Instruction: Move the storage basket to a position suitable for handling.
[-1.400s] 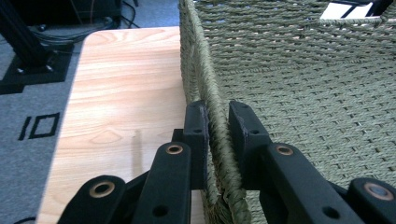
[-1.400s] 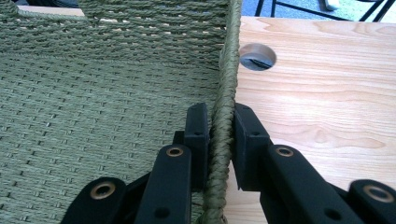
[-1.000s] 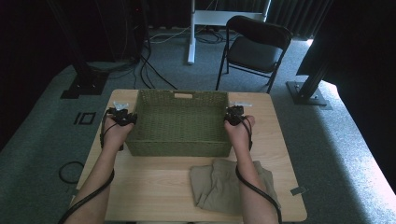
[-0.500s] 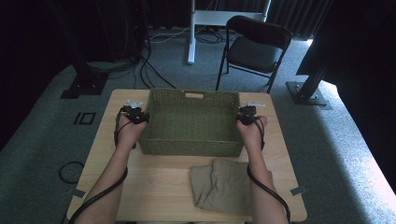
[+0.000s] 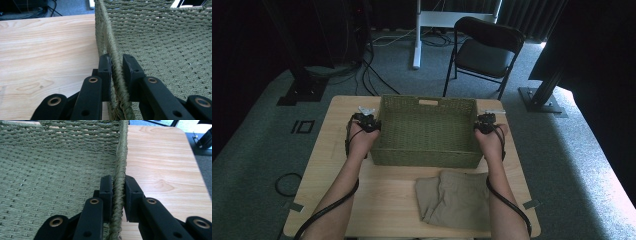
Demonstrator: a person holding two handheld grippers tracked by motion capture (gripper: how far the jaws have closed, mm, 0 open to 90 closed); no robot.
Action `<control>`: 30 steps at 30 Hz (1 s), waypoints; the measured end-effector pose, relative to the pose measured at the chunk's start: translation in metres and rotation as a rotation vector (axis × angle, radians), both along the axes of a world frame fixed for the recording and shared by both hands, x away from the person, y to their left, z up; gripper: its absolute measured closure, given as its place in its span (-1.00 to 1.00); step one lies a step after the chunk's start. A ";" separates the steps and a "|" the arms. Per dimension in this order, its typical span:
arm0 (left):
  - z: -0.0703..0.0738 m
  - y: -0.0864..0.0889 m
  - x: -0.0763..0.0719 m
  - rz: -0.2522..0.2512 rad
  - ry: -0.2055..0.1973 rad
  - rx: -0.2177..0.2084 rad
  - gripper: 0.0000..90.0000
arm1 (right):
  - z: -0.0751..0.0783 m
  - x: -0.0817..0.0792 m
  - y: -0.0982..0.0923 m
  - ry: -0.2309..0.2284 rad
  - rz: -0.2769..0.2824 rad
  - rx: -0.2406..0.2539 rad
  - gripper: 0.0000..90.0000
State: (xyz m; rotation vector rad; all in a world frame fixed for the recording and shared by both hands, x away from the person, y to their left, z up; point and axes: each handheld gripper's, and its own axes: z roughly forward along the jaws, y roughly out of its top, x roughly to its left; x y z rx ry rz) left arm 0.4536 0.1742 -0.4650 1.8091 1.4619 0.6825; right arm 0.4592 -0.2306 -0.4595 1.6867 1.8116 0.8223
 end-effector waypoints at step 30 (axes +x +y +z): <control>0.001 -0.073 0.013 -0.031 0.013 0.021 0.76 | 0.001 0.001 -0.071 0.014 -0.031 -0.015 0.75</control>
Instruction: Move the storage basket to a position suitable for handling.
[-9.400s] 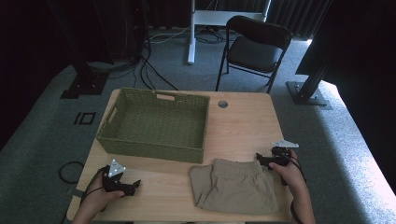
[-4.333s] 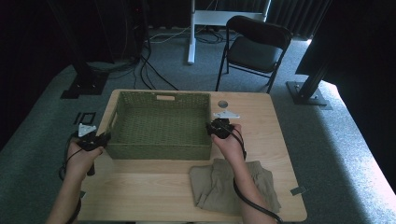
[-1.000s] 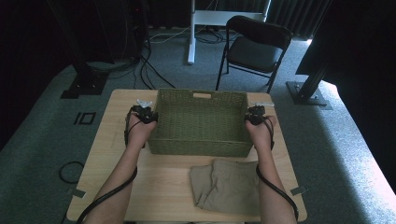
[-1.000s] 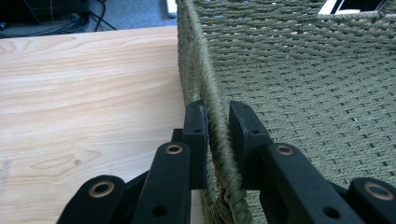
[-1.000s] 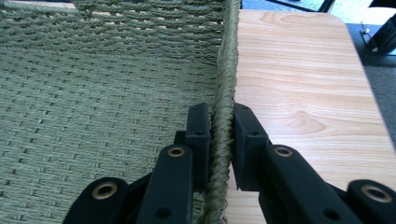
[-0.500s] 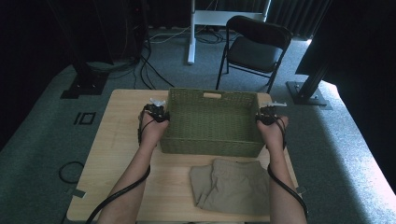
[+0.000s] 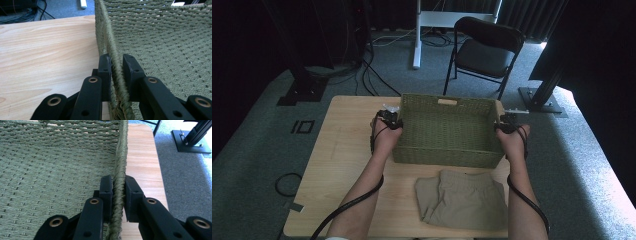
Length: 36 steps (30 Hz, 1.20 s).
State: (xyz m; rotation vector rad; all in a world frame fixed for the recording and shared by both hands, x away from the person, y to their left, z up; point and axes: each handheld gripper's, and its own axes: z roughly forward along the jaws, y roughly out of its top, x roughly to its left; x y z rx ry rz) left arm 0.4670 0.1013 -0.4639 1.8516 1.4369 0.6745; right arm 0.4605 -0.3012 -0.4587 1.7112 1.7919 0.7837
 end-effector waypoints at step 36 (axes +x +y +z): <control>0.001 -0.012 0.004 -0.173 0.058 0.058 -0.06 | 0.000 0.003 -0.024 0.017 0.097 0.089 -0.16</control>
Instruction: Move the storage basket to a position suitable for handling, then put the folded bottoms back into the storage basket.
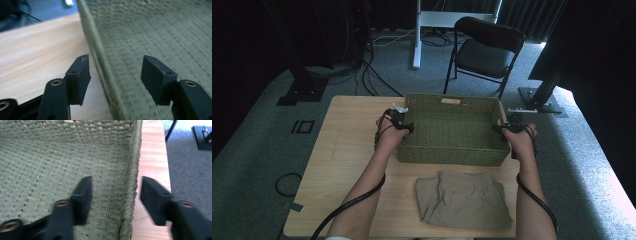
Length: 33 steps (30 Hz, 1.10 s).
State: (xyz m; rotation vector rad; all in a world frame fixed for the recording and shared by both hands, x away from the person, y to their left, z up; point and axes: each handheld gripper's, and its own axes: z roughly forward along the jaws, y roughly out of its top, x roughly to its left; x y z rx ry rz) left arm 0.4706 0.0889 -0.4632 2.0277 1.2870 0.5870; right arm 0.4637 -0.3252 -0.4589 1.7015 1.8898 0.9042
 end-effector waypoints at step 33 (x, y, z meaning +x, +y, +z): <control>0.039 0.018 -0.026 -0.190 -0.103 -0.164 -0.53 | 0.024 -0.030 0.009 -0.239 0.141 0.023 -0.73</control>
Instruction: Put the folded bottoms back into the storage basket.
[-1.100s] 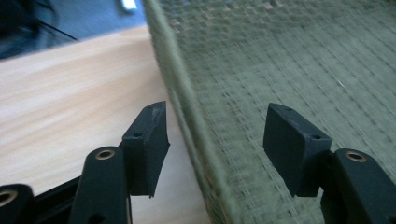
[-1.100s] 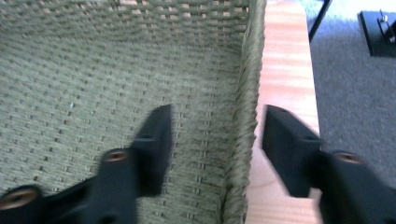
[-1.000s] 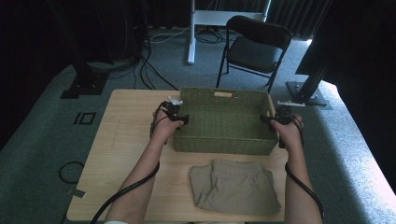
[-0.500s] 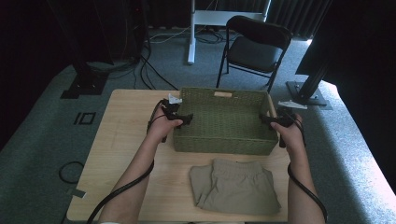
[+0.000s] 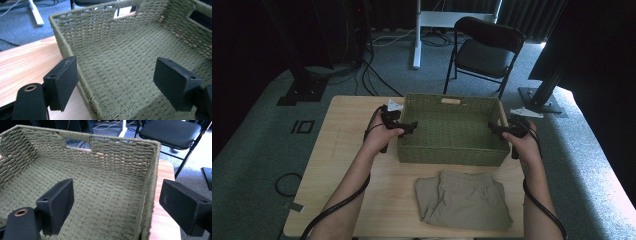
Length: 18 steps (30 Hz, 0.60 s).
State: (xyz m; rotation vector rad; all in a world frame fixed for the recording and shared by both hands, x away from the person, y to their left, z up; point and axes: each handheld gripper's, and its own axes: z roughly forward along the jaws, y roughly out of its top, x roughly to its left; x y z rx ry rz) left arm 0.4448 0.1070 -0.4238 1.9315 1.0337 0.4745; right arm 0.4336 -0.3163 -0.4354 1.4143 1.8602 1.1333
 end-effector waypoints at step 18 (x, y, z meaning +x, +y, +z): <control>0.007 -0.002 -0.033 -0.062 -0.029 -0.010 -0.53 | 0.003 -0.025 0.008 0.007 0.035 0.036 -0.70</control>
